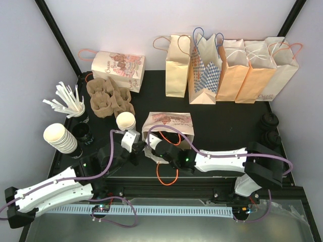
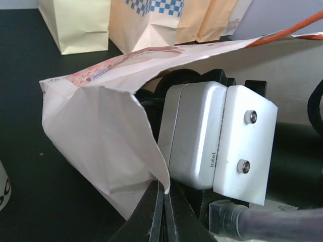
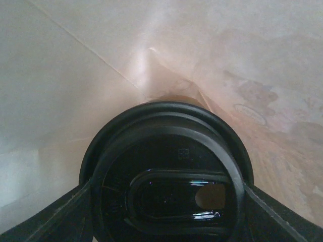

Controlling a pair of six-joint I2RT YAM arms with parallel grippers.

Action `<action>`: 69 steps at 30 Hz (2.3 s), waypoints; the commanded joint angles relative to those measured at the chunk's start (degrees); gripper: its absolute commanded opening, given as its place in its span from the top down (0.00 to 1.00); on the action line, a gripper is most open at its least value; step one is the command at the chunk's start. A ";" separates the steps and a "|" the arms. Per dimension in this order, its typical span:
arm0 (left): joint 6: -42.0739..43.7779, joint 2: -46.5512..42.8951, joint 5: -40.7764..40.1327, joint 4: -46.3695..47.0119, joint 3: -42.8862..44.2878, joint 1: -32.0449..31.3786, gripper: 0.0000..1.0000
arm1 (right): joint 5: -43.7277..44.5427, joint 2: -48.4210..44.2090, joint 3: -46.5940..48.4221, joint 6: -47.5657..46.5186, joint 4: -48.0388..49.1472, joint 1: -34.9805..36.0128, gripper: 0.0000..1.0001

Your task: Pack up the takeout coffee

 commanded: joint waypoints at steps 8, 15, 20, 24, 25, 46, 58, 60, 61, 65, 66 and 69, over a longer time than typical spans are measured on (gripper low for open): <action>-3.57 -3.04 -1.00 -2.20 -0.76 -0.18 0.98 | 0.65 2.17 4.48 -6.41 -3.16 -0.54 0.62; -3.59 -4.05 -0.40 -3.04 -1.24 -0.18 0.98 | 3.15 1.32 4.60 -10.07 -4.30 -0.99 0.60; -3.50 -4.13 0.07 -2.99 -1.81 -0.18 0.98 | 3.52 1.54 5.82 -10.26 -7.55 -1.05 0.60; -3.59 -4.02 0.41 -2.97 -1.98 -0.18 0.98 | 4.64 3.16 7.39 -10.81 -10.02 -0.97 0.60; -3.66 -4.02 0.48 -2.88 -2.00 -0.18 0.98 | 5.14 3.81 7.85 -10.91 -10.30 -0.91 0.60; -4.56 -4.96 0.54 -2.60 -2.31 -0.18 0.98 | -5.42 3.24 7.91 -6.85 -8.65 -3.82 0.62; -5.27 -6.24 0.47 -1.39 -2.27 -0.18 0.98 | 1.07 8.73 8.17 -12.20 -4.47 -3.90 0.62; -5.35 -6.46 0.27 -1.39 -2.34 -0.18 0.98 | 0.94 9.09 8.32 -12.53 -4.60 -3.96 0.62; -5.37 -6.59 0.25 -1.32 -2.31 -0.18 0.98 | 1.32 9.39 8.35 -12.72 -4.62 -3.91 0.62; -5.62 -6.53 0.48 -0.95 -2.10 -0.18 0.98 | 5.12 9.91 8.11 -13.92 -2.86 -3.89 0.62; -5.63 -6.49 0.51 -0.76 -2.03 -0.18 0.98 | 5.60 9.55 7.84 -14.15 -2.17 -3.94 0.62; -5.62 -6.39 0.22 -0.57 -1.69 -0.13 0.98 | 5.88 8.31 7.44 -14.40 -1.48 -3.90 0.62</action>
